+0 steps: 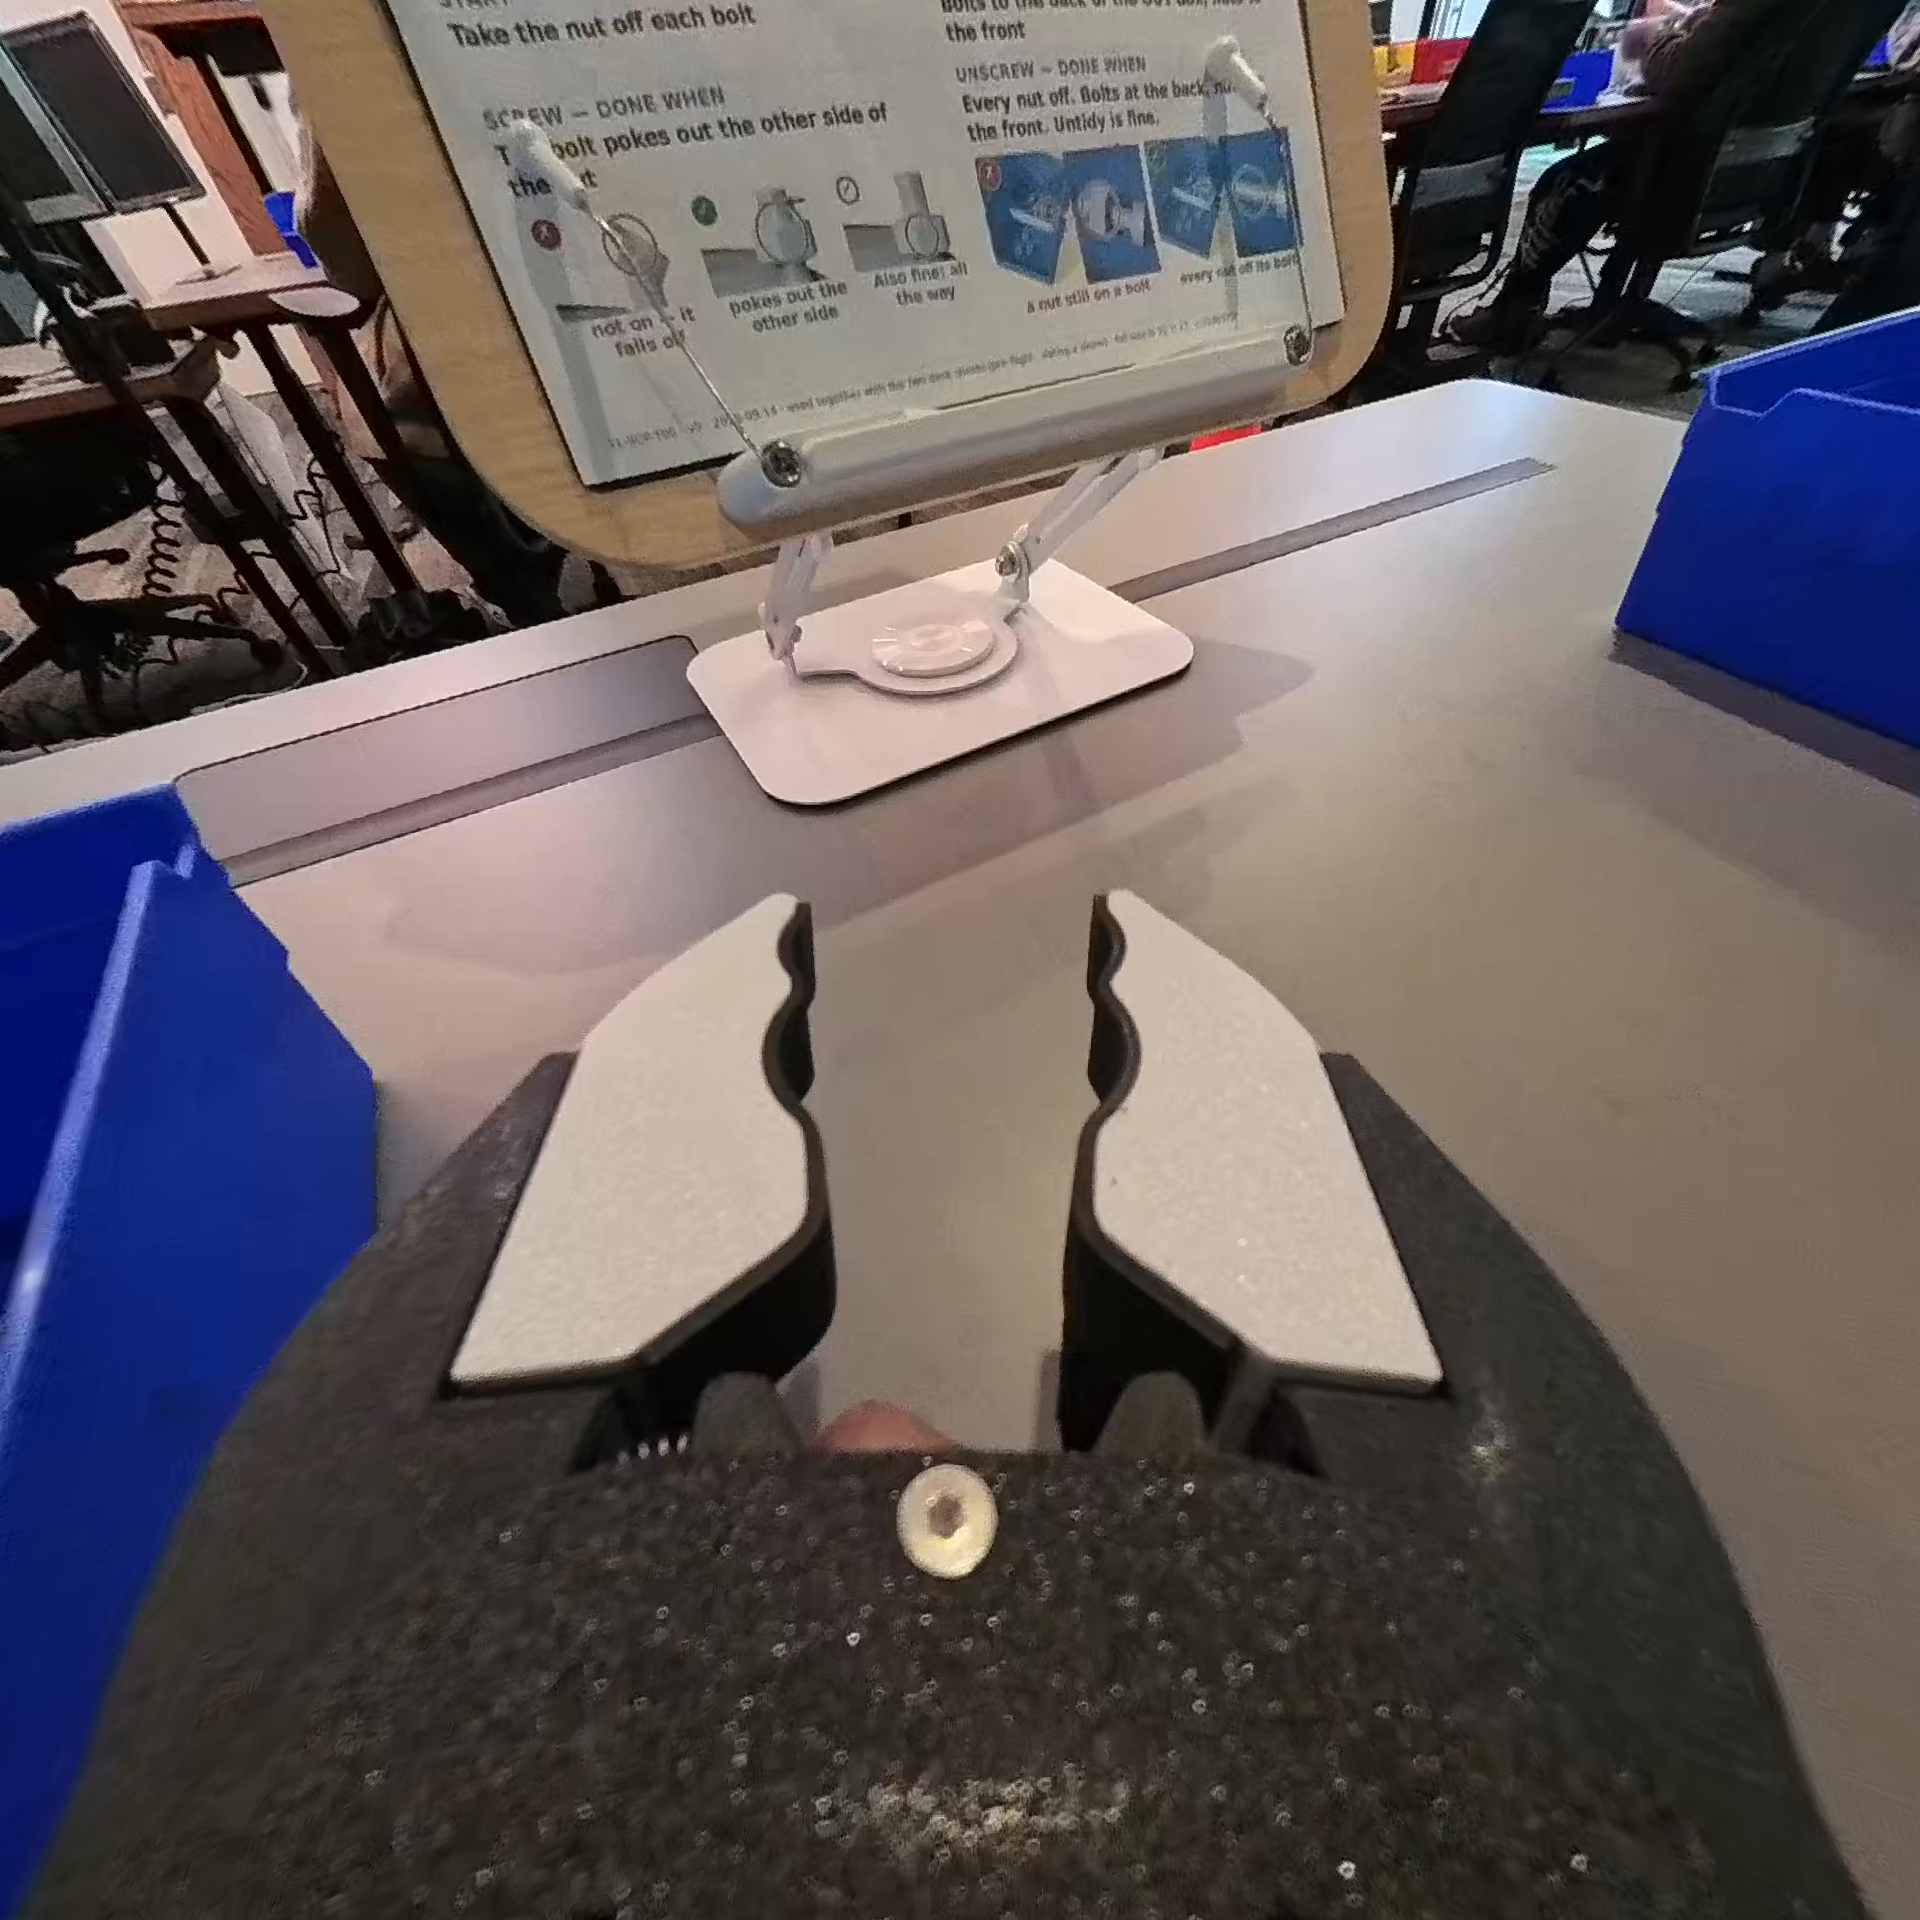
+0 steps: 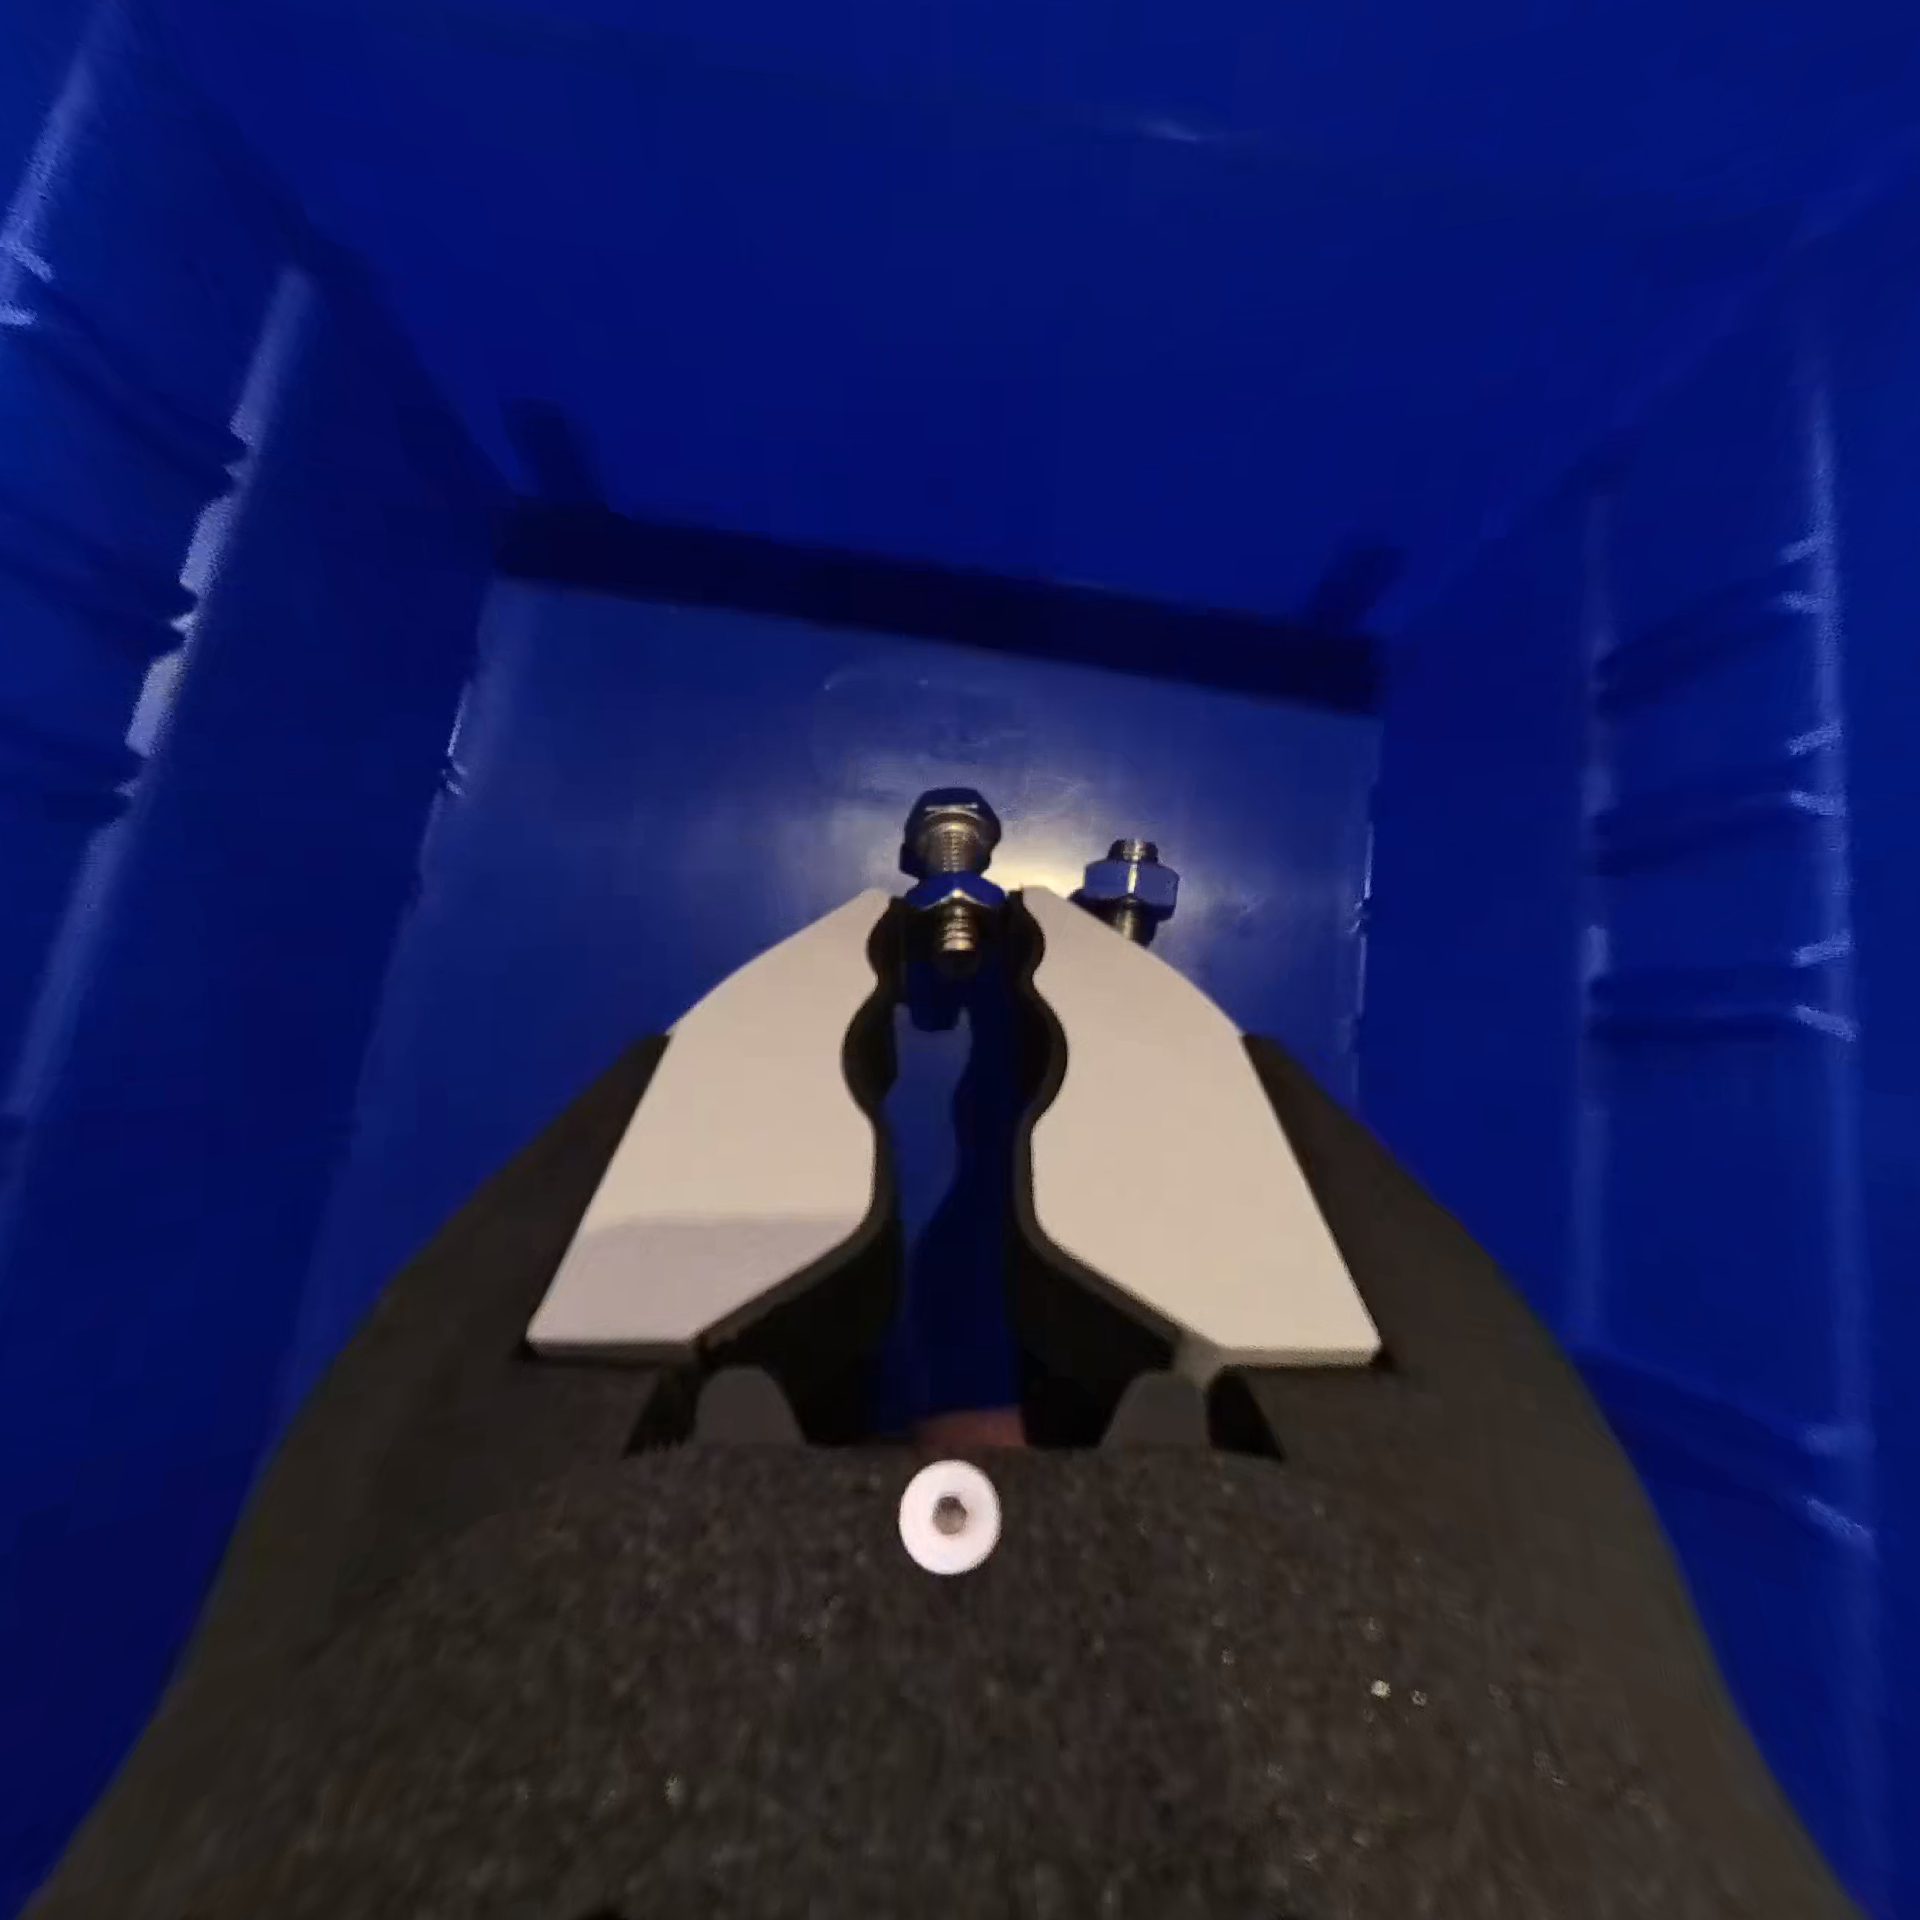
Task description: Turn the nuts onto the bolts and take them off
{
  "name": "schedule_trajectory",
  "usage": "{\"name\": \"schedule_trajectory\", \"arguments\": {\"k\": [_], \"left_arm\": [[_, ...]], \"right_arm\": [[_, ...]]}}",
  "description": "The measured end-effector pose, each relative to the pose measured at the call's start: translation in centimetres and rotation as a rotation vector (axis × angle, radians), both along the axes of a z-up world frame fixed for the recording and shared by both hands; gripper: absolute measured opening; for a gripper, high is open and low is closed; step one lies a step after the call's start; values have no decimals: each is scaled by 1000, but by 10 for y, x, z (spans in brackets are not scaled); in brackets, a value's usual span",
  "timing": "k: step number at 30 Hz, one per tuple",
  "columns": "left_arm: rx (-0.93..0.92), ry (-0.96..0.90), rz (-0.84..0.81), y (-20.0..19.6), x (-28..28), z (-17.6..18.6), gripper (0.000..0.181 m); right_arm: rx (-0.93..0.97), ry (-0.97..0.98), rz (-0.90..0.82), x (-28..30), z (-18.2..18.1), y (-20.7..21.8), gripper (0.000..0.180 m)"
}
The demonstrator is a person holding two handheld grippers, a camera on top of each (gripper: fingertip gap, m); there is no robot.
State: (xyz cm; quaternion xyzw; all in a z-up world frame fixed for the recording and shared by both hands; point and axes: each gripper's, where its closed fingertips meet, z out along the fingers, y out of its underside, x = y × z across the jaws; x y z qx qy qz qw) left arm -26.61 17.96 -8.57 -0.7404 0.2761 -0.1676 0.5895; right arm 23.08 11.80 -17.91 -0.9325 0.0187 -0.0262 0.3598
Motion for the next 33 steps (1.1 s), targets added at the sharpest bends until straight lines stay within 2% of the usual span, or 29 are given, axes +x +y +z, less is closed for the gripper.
{"name": "schedule_trajectory", "arguments": {"k": [3, 7, 10, 12, 14, 17, 20, 22, 24, 26, 29, 31, 33], "left_arm": [[-13, 13, -12, 0, 3, -6, 50], [-43, 25, -25, -1, 7, -15, 50], [-74, 3, -42, -4, 11, -18, 51], [-105, -29, -59, -6, 13, -16, 52], [-138, -49, -80, -9, 15, -16, 55], [-197, -69, -102, -11, 19, -19, 63], [-278, -86, -108, -13, 22, -25, 66], [-296, -77, -101, -11, 22, -27, 67], [-310, -56, -113, -11, 24, -30, 63], [-323, -100, -129, -14, 25, -26, 46], [-317, -143, -127, -17, 22, -19, 54], [-315, -125, -114, -20, 20, -17, 63], [-302, -93, -101, -24, 18, -16, 62]], "right_arm": [[-109, 17, 25, -4, -9, -10, 19], [-153, 68, 46, -9, -9, -16, 19], [-163, 78, 65, -12, -1, -21, 44], [-66, 41, 28, -10, 29, -21, 51], [119, -7, 19, -25, 80, -19, 53], [443, -24, 115, -93, 163, -25, 50], [660, 55, 269, -184, 209, -34, 43], [694, 162, 380, -245, 207, -33, 43], [667, 235, 470, -297, 183, -26, 47], [596, 244, 550, -336, 150, -15, 47], [521, 132, 604, -355, 115, -6, 51], [534, 163, 618, -360, 110, -6, 47], [507, 217, 629, -363, 101, -6, 47]]}}
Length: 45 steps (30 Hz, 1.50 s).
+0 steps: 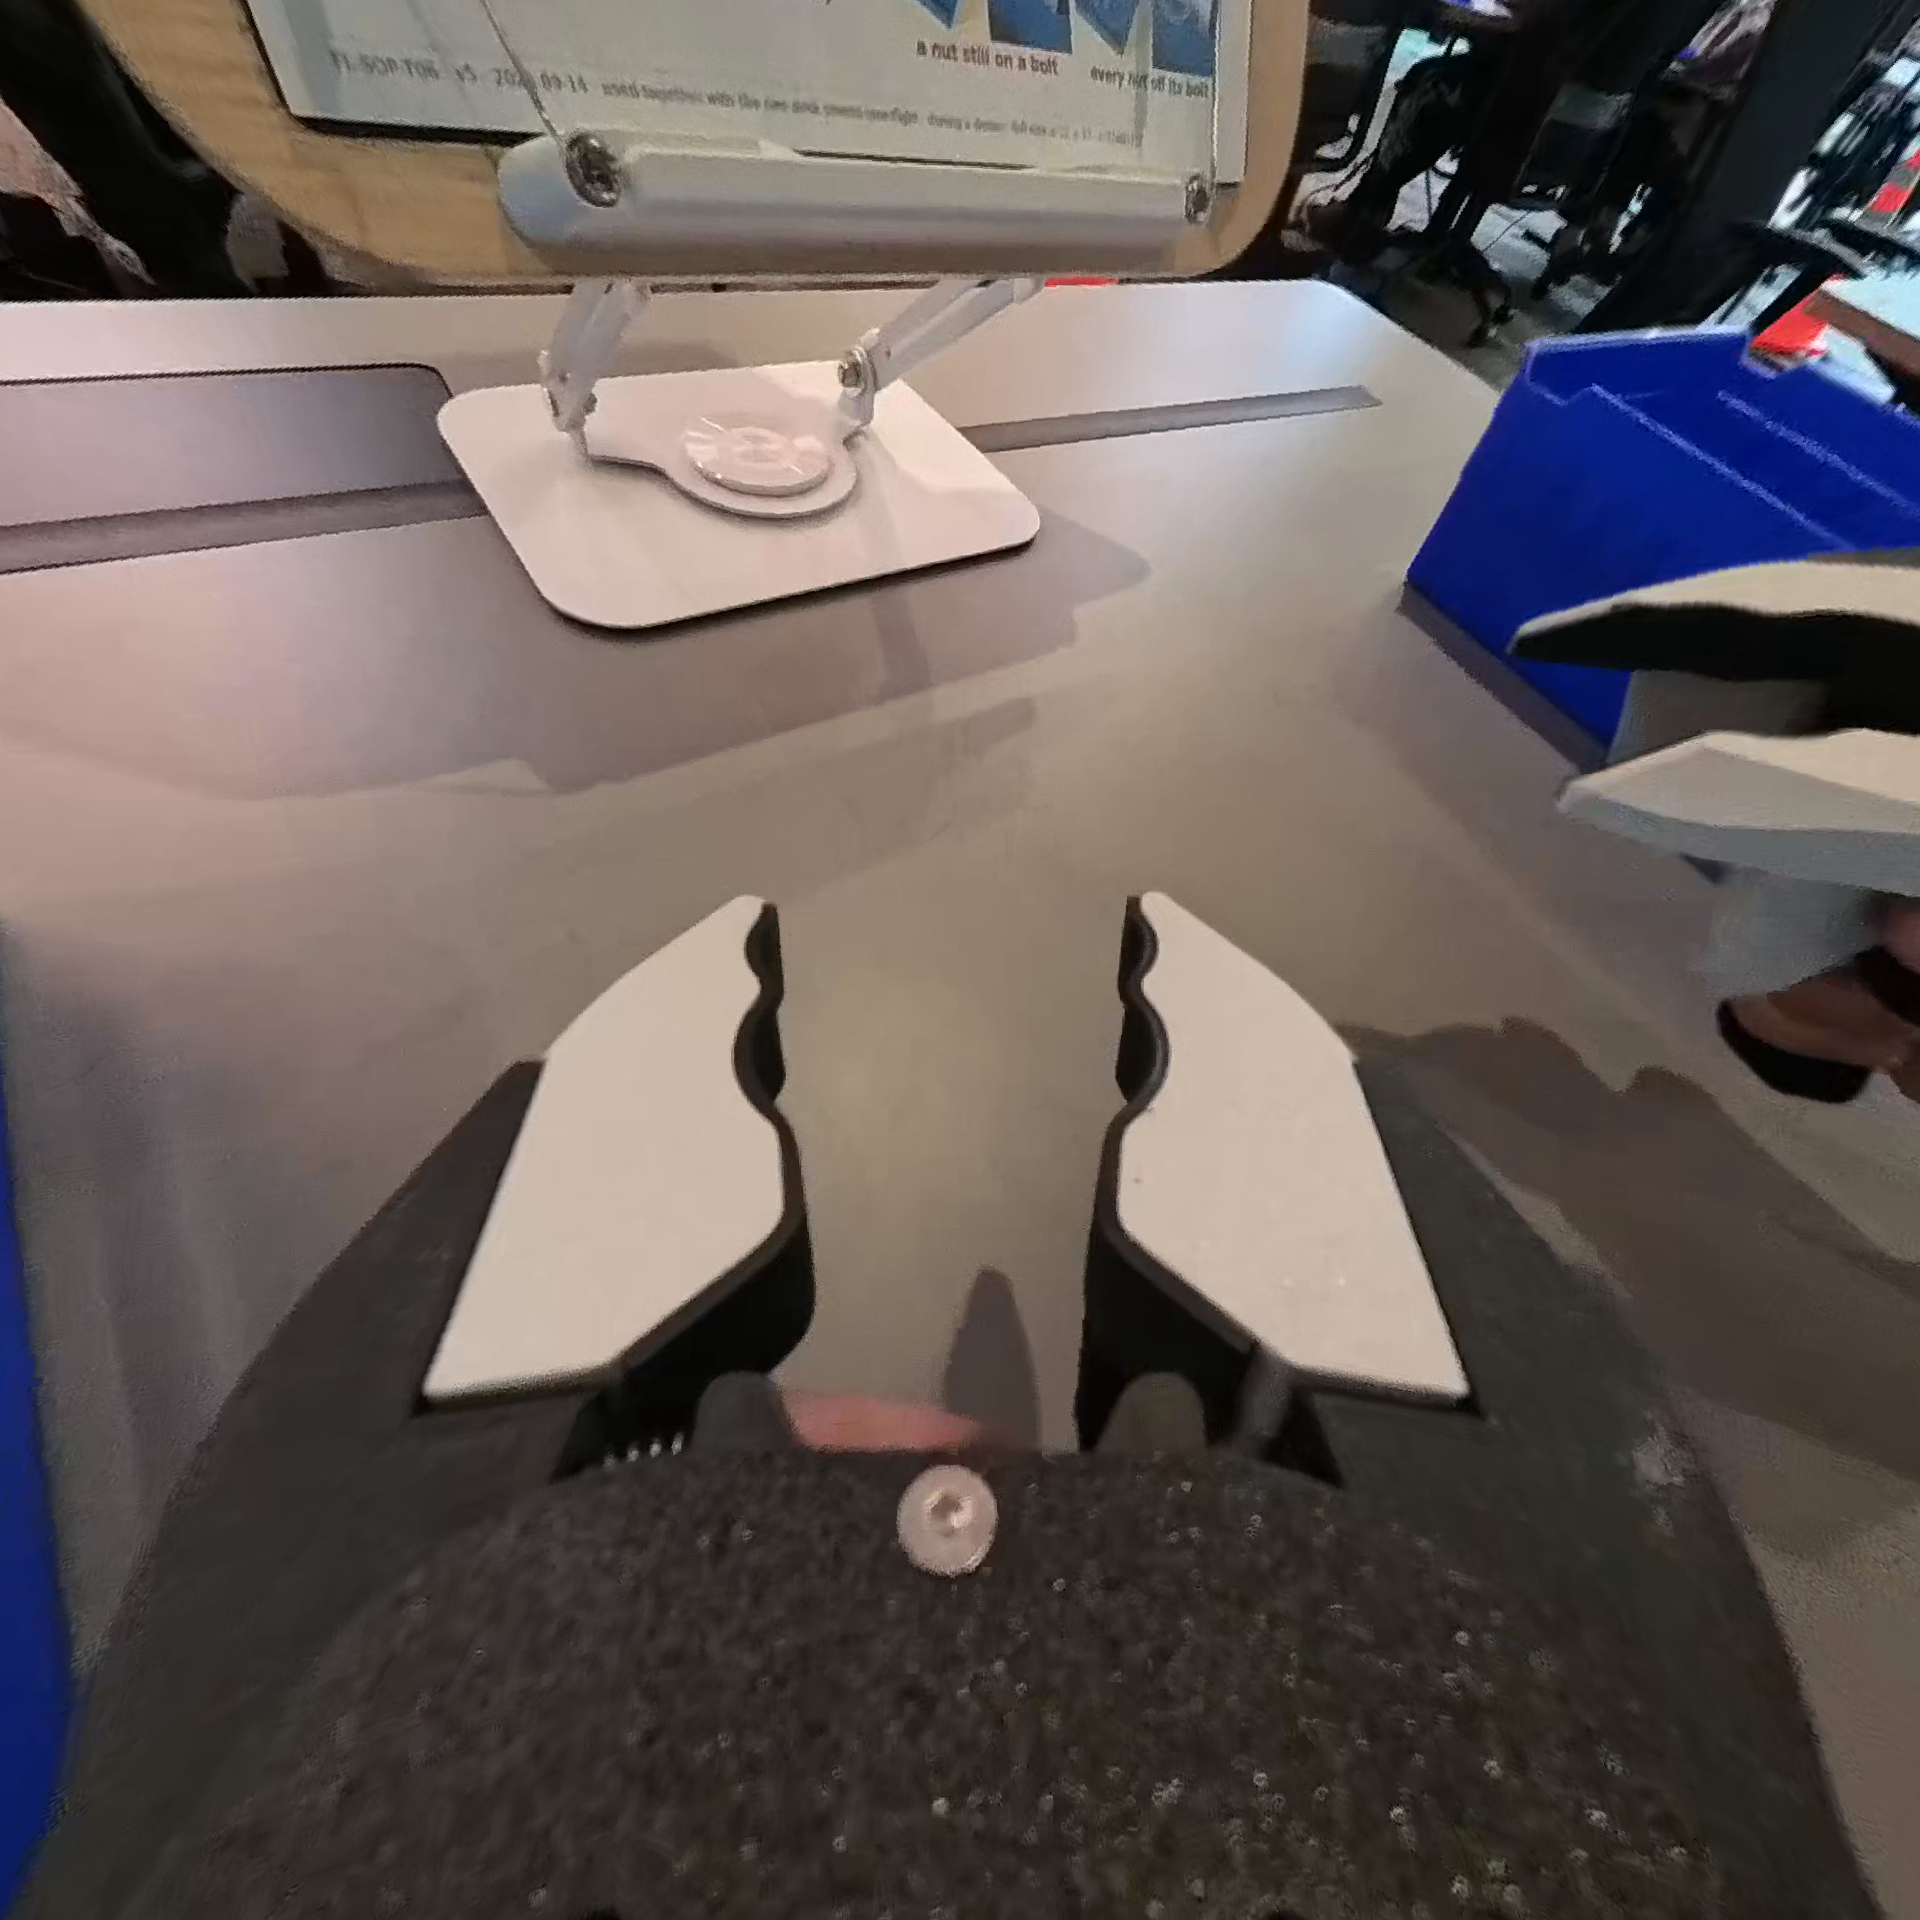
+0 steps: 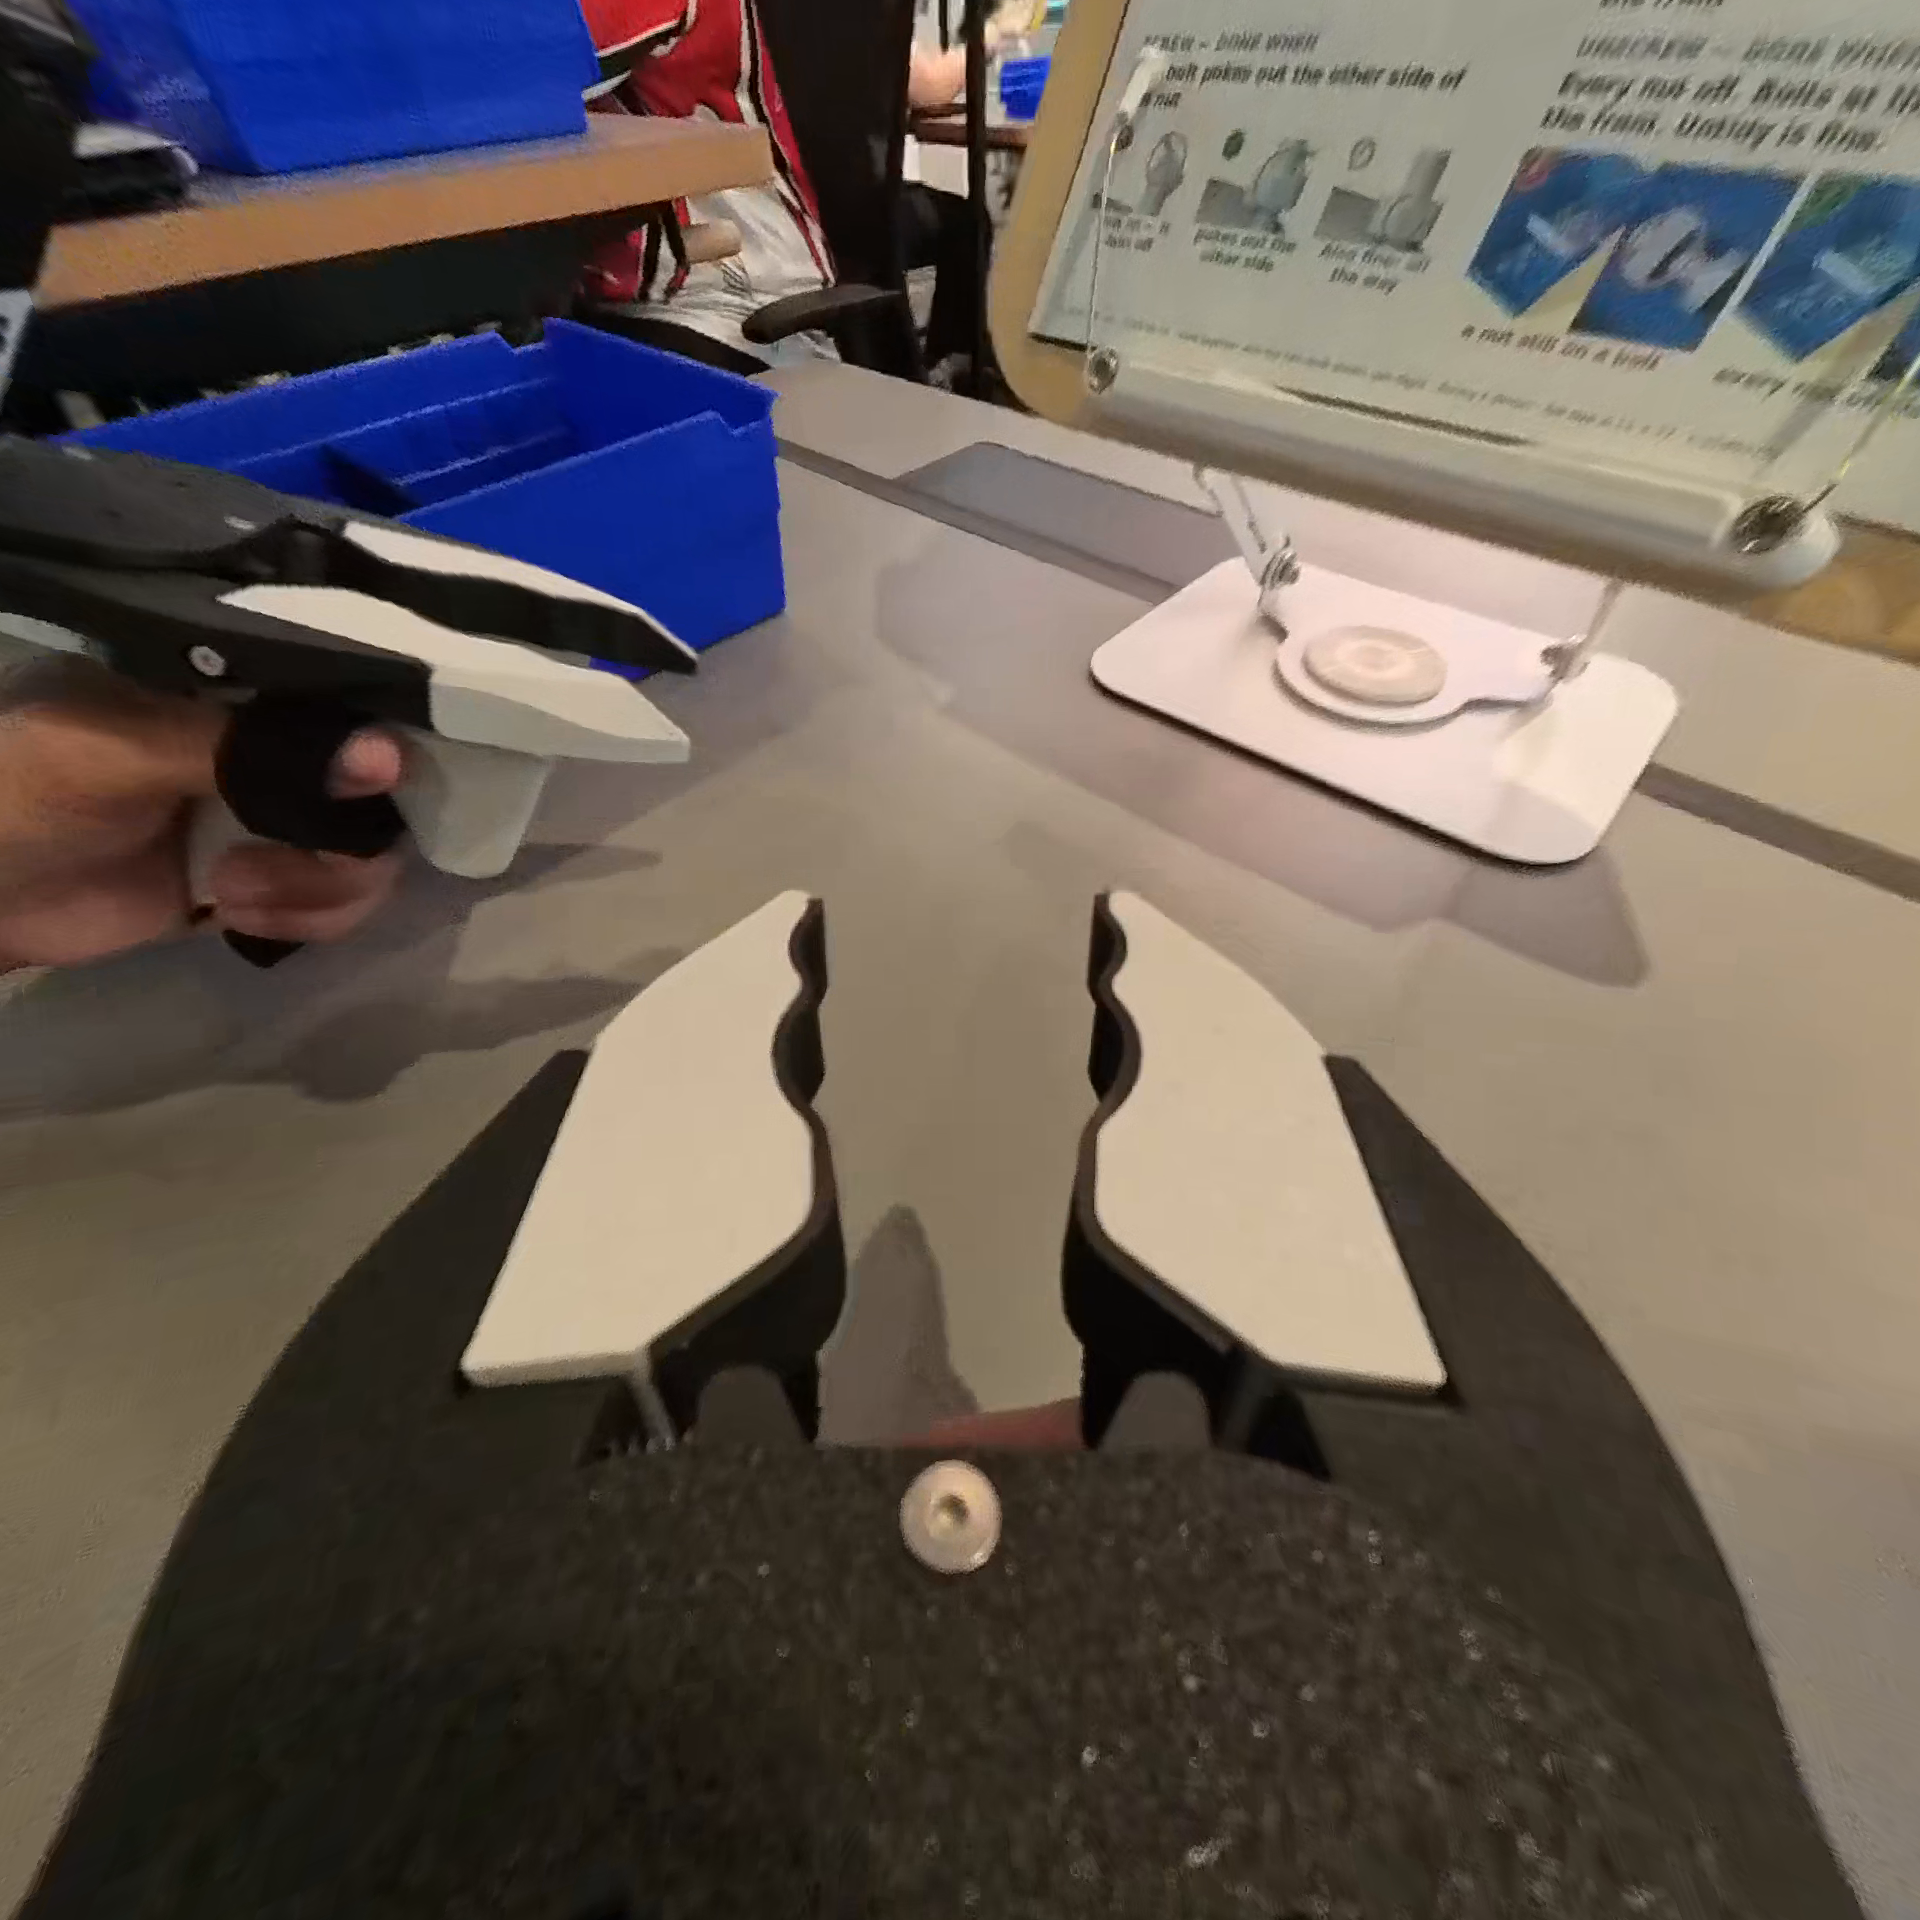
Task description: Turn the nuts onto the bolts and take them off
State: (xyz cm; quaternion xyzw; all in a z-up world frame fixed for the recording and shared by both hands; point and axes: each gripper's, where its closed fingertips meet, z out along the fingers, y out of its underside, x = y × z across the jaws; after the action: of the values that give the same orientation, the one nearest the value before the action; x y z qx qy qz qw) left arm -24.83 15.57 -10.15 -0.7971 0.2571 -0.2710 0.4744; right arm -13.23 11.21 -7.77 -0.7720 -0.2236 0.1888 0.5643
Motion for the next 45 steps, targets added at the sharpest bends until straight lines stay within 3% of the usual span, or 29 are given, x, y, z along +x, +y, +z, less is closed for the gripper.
{"name": "schedule_trajectory", "arguments": {"k": [4, 8, 12, 15, 21, 25, 31, 37, 41, 45], "left_arm": [[-59, 82, -166, -43, 8, -8, 52], [-57, 302, -294, -98, -22, 7, 57], [-66, 401, -172, -100, -100, 71, 68], [-140, 489, 20, -69, -176, 87, 69], [-431, 679, 137, -18, -267, 16, 59], [-497, 841, 83, 3, -287, -26, 54], [-583, 883, -21, 5, -290, -64, 50], [-614, 886, 0, 9, -294, -83, 45], [-651, 881, -9, 6, -296, -84, 18], [-662, 878, -16, 4, -297, -84, 18]], "right_arm": [[-67, 28, 19, -1, -16, 2, 49], [-116, 71, 32, 2, -25, 4, 48], [-121, 97, 55, 0, -23, 1, 45], [-120, 84, 60, -1, -23, 2, 46], [-125, 84, 89, -4, -24, -1, 46], [-120, 65, 89, -3, -26, -2, 45], [-135, 85, 94, -2, -27, -2, 44], [-146, 87, 110, -6, -28, -4, 44], [-147, 73, 119, -9, -30, -5, 44], [-148, 74, 120, -8, -30, -5, 43]]}}
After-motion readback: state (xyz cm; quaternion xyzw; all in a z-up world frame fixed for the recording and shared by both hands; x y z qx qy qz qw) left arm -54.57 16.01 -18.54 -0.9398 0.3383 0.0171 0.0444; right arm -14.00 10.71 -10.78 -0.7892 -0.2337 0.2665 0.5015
